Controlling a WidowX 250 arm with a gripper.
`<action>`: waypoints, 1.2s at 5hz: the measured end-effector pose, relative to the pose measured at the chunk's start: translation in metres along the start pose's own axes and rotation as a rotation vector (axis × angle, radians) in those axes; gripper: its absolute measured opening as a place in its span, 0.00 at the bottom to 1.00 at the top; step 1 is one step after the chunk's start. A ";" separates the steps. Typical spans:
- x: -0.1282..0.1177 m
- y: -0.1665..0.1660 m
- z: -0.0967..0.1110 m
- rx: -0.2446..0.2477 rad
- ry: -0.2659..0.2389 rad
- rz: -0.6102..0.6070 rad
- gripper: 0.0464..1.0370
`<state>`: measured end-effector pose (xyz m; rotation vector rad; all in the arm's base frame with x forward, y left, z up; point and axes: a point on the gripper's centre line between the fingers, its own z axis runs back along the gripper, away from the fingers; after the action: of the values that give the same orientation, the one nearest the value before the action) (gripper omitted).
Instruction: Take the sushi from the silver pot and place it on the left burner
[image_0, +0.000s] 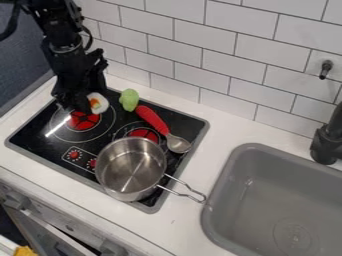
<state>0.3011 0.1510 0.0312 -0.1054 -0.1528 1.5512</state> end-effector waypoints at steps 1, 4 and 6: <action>0.023 -0.013 -0.007 -0.030 -0.010 0.034 0.48; 0.051 -0.044 -0.050 -0.041 -0.051 -0.030 0.48; 0.055 -0.047 -0.055 -0.022 -0.054 -0.020 0.56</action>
<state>0.3568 0.2071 -0.0136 -0.0789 -0.2134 1.5332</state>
